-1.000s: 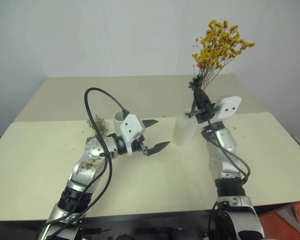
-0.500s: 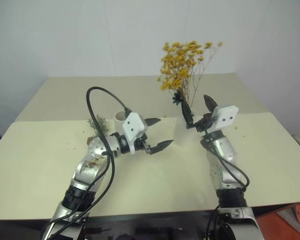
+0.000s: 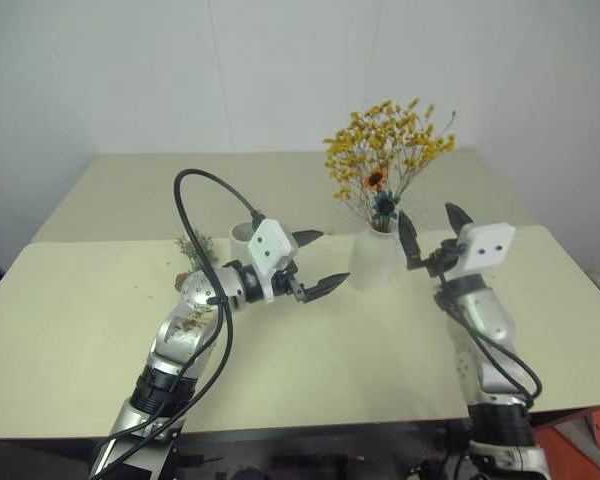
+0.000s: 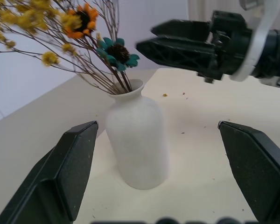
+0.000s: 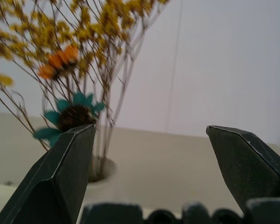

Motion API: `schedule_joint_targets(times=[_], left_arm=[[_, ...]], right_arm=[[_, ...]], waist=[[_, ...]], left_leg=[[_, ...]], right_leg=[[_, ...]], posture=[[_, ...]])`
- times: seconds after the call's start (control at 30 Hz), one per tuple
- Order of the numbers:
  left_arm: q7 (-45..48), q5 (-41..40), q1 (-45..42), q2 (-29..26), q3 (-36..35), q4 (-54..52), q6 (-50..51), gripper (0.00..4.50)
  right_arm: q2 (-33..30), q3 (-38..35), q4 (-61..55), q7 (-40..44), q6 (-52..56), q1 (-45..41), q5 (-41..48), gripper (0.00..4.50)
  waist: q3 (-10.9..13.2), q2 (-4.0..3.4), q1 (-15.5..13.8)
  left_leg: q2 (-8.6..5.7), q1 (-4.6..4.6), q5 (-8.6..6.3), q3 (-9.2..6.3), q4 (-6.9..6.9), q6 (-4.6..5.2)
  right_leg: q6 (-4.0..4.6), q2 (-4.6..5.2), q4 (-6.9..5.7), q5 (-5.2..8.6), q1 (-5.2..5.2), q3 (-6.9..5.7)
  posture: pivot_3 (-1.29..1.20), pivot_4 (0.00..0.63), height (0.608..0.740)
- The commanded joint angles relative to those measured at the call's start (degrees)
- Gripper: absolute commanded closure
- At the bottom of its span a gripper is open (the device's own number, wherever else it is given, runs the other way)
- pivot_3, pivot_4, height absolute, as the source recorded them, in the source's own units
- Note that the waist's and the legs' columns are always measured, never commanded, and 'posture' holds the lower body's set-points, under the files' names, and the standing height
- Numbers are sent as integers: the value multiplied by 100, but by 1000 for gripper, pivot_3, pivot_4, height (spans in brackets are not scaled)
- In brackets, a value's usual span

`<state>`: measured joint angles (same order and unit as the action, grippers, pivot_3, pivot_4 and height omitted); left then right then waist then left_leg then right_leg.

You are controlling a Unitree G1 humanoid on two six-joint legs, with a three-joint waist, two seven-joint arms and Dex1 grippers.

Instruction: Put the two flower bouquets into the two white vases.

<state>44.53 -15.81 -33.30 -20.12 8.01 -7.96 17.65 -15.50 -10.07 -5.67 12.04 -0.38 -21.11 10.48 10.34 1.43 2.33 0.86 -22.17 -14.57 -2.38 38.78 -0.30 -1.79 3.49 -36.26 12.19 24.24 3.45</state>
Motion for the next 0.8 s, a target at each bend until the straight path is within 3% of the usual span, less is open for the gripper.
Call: schedule_joint_targets(times=[0.03,0.13,0.37,0.63,0.8], left_arm=[[-13,-21,-72,-43,-89,-124,-75,0],[64,-235,42,-152,-225,-369,83,0],[383,-990,1048,-930,-799,-1421,629,0],[-262,-1380,2458,-1609,-1670,-2523,1582,0],[-1814,-1377,2788,-1547,-2277,-3420,3100,0]], right_arm=[[-260,-310,-770,-36,332,242,111,32],[-703,-479,-1583,497,897,638,725,32],[-2777,-805,-3088,2268,2786,1338,2721,32],[-3588,727,-3198,3495,2958,495,2397,32],[-3473,1423,-2923,3740,3299,-226,2276,32]], waist=[[0,0,10],[0,-1,9],[1,-2,36],[1,0,11],[5,11,-44]], left_leg=[[0,1,0,0,0,0],[1,0,0,3,-3,0],[6,22,-4,13,-1,7],[11,26,-4,25,2,7],[9,10,-4,26,6,6]], right_leg=[[0,0,-1,0,0,0],[-1,-3,2,1,1,3],[-6,-6,2,3,-18,17],[-48,-12,6,29,-15,24],[-16,-3,13,8,-7,22]], posture=[[0,150,740],[0,150,740],[0,150,740],[0,150,740],[0,150,740]])
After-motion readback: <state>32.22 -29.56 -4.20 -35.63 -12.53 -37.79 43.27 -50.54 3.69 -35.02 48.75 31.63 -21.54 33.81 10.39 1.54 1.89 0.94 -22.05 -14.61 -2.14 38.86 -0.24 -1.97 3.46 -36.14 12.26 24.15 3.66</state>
